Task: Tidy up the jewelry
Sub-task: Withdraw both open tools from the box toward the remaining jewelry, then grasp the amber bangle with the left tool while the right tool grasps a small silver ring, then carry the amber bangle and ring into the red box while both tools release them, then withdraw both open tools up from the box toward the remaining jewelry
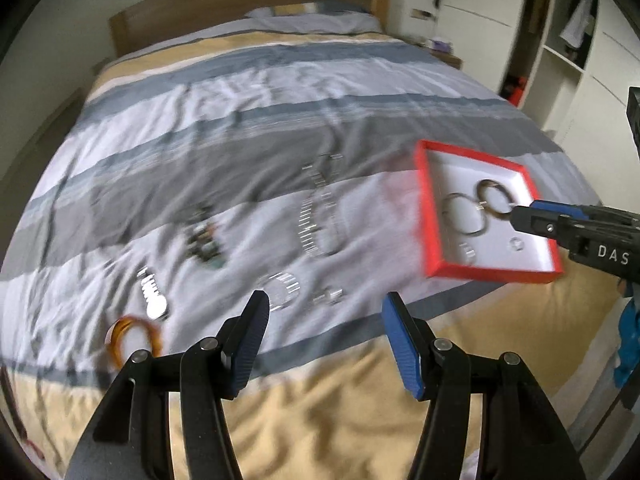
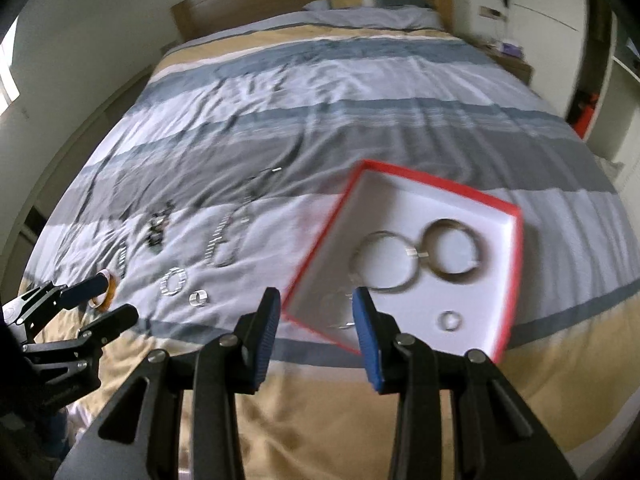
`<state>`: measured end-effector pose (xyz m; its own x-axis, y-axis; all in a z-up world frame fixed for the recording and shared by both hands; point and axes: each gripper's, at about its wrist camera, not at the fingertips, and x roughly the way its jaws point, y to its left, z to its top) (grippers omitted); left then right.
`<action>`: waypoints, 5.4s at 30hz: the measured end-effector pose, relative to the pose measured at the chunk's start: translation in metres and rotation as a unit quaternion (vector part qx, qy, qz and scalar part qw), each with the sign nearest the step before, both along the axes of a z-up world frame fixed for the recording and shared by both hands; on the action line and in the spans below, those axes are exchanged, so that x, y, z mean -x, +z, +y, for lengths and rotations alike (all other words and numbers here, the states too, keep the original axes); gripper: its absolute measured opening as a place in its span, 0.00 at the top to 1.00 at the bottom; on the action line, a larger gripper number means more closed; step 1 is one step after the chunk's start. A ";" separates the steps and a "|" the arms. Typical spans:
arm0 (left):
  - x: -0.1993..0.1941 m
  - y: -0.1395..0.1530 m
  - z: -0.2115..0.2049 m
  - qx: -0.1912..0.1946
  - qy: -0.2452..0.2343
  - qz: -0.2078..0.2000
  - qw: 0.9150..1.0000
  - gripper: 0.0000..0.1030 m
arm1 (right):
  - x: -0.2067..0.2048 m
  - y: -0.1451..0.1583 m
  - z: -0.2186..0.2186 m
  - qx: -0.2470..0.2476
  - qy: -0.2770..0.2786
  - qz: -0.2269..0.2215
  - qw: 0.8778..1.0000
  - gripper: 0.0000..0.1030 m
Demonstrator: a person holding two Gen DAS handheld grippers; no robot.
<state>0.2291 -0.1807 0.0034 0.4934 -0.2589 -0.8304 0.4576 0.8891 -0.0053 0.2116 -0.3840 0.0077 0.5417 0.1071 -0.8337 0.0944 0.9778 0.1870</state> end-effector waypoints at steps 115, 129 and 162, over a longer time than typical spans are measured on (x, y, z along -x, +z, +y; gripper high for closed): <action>-0.084 -0.103 -0.232 -0.043 -0.093 0.084 0.991 0.91 | 0.010 -0.113 -0.121 -0.023 -0.062 0.089 0.994 0.81; -0.081 -0.104 -0.230 -0.043 -0.096 0.087 0.991 0.80 | 0.006 -0.109 -0.120 -0.015 -0.064 0.094 0.993 0.80; -0.031 0.032 -0.122 -0.018 -0.059 0.026 0.998 0.53 | 0.046 0.000 -0.079 -0.002 -0.092 0.067 0.993 0.76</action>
